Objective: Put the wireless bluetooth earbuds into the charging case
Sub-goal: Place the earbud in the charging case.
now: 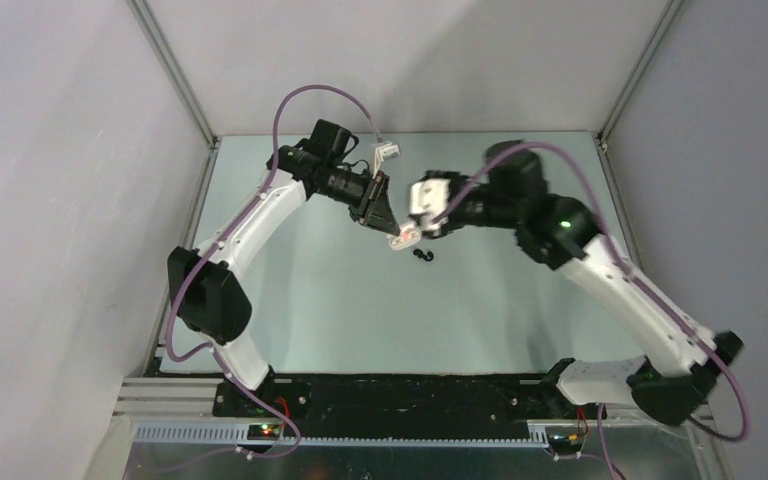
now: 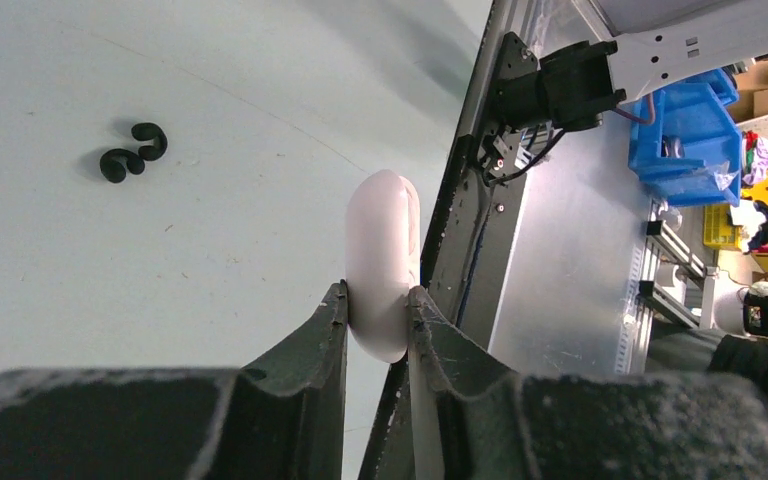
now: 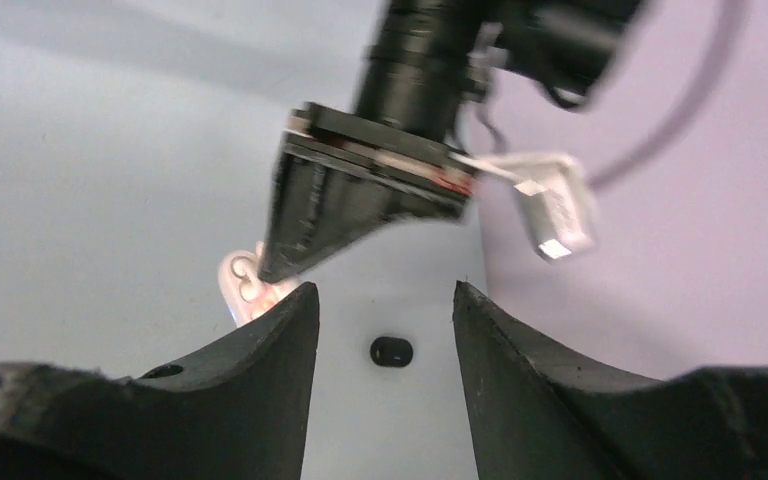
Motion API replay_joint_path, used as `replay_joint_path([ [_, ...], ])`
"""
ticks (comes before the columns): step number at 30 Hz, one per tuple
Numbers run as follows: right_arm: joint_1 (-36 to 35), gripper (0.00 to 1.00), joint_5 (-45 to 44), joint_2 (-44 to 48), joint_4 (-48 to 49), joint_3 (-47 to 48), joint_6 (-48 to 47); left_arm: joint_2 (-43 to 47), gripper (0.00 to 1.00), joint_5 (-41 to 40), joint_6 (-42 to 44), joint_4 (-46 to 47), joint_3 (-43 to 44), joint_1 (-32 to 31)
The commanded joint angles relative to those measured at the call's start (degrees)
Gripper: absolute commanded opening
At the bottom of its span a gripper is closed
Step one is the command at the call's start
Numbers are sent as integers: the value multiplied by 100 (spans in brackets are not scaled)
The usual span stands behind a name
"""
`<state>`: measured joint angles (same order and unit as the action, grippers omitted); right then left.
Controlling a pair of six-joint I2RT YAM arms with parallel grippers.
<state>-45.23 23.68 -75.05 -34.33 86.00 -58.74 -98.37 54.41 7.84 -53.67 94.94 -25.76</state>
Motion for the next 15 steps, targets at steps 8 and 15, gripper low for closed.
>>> replay_joint_path([
  [8, 1135, 61, 732, 1149, 638, -932, 3756, -91, 0, 320, 106, -80, 85, 57],
  [15, 1619, 62, 1695, 604, 258, -1397, 3482, -4, 0, 405, 330, -90, 38, 86],
])
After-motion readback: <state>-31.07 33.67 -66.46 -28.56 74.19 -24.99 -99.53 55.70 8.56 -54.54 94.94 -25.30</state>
